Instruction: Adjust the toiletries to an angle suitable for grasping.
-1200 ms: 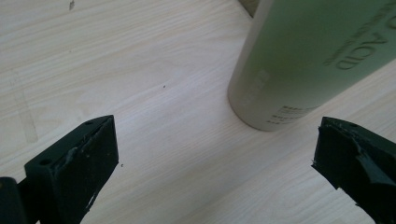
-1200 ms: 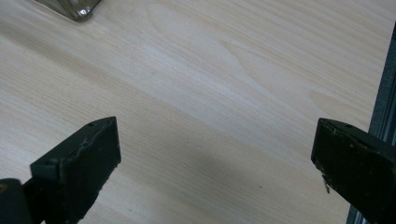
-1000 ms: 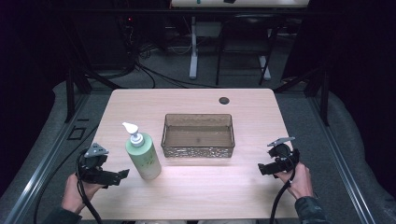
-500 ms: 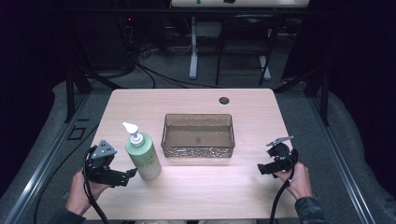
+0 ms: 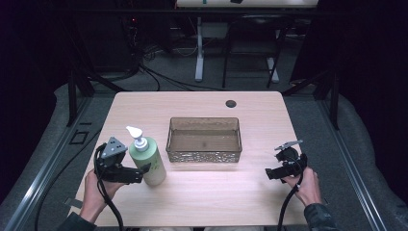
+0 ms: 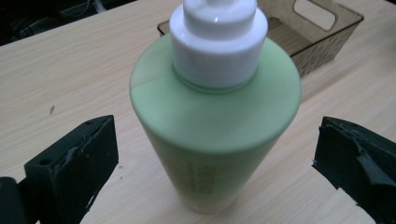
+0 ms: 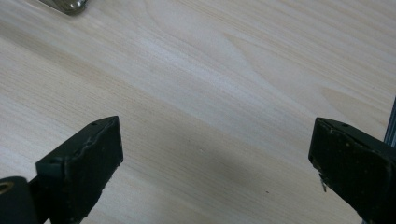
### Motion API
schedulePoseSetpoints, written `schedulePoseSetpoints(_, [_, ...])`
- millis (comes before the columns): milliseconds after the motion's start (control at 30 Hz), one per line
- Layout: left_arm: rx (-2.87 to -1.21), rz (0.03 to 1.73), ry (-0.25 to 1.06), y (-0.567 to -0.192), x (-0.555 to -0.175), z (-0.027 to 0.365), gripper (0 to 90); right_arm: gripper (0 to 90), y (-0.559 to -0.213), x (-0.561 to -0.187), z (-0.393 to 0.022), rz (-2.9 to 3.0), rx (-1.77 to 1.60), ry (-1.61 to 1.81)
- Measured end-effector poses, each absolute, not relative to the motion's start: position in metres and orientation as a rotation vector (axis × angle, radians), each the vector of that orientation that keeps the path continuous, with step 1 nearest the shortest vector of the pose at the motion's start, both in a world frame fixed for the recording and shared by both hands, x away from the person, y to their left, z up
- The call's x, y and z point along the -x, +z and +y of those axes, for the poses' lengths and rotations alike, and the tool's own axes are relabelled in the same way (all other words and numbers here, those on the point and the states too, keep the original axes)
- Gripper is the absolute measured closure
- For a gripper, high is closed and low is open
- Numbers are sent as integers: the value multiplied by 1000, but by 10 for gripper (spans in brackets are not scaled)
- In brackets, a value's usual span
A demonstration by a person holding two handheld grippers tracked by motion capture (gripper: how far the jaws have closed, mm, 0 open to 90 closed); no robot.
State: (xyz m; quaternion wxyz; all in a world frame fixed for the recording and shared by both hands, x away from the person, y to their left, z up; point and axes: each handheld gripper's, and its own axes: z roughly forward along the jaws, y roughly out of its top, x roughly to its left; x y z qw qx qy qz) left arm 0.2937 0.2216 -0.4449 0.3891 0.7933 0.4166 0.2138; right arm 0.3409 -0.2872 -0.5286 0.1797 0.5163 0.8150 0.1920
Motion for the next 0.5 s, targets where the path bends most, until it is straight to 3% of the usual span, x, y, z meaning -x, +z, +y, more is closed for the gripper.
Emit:
schedulePoseSetpoints(167, [-1987,1079,574,-446,-298,214,9,31,-529,-341,-287,2302,-1457,547])
schedulePoseSetpoints(267, [-1973,1082,593,-446,-299,213,115,31,-528,-341,-287,2299,-1456,548])
schedulePoseSetpoints(500, [-2005,1049,578,-447,-303,214,121,32,-529,-341,-289,2302,-1469,557])
